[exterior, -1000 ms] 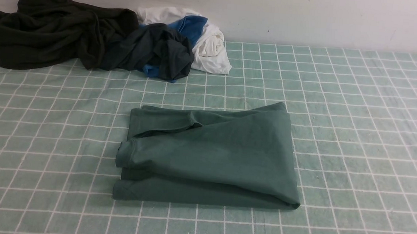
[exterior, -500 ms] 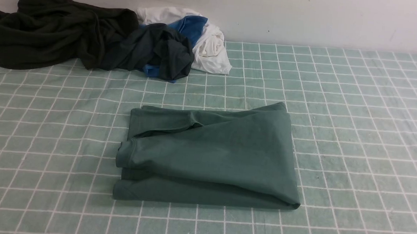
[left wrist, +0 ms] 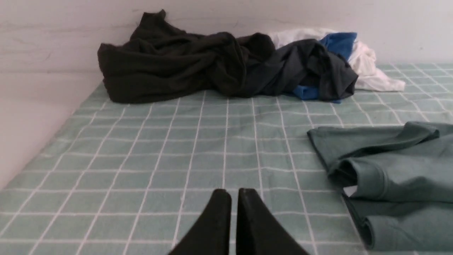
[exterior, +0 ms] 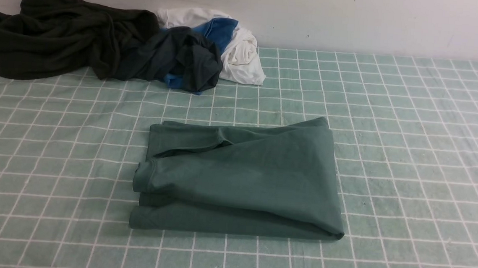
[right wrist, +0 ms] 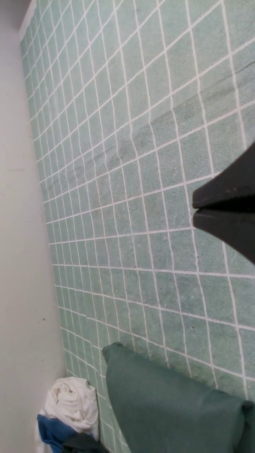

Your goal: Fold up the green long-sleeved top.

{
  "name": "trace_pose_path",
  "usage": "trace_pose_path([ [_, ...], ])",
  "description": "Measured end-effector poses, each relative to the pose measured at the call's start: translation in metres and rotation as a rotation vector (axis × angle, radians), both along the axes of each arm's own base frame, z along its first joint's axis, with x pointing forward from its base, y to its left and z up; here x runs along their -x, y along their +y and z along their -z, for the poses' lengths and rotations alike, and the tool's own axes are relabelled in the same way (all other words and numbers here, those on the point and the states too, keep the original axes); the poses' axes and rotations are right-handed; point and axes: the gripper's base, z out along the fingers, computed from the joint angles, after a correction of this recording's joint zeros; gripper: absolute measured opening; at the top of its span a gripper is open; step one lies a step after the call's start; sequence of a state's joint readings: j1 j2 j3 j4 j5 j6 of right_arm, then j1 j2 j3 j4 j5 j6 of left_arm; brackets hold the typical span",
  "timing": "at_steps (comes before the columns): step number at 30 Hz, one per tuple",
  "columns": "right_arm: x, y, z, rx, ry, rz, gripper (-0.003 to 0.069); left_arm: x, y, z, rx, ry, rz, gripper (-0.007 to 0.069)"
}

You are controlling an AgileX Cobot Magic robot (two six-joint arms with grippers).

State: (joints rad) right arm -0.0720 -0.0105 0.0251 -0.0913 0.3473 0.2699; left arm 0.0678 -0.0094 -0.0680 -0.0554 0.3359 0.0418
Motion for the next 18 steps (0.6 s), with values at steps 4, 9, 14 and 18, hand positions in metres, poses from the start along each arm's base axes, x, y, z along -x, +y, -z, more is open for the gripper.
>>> trace_pose_path([
  [4, 0.0, 0.0, 0.0, 0.0, 0.0, 0.0, -0.0014, -0.002, 0.001, 0.025, 0.002, 0.074, -0.012, 0.002],
  [9, 0.0, 0.0, 0.0, 0.0, 0.001, 0.0, -0.0014, -0.003, 0.001, 0.03, -0.013, 0.089, -0.014, 0.002],
  [14, 0.0, 0.0, 0.0, 0.0, 0.001, 0.0, -0.0014, -0.003, 0.001, 0.03, -0.014, 0.091, -0.009, 0.002],
  [18, 0.0, 0.0, 0.0, 0.0, 0.001, 0.0, -0.0014, -0.003, 0.001, 0.03, -0.015, 0.092, -0.002, 0.002],
])
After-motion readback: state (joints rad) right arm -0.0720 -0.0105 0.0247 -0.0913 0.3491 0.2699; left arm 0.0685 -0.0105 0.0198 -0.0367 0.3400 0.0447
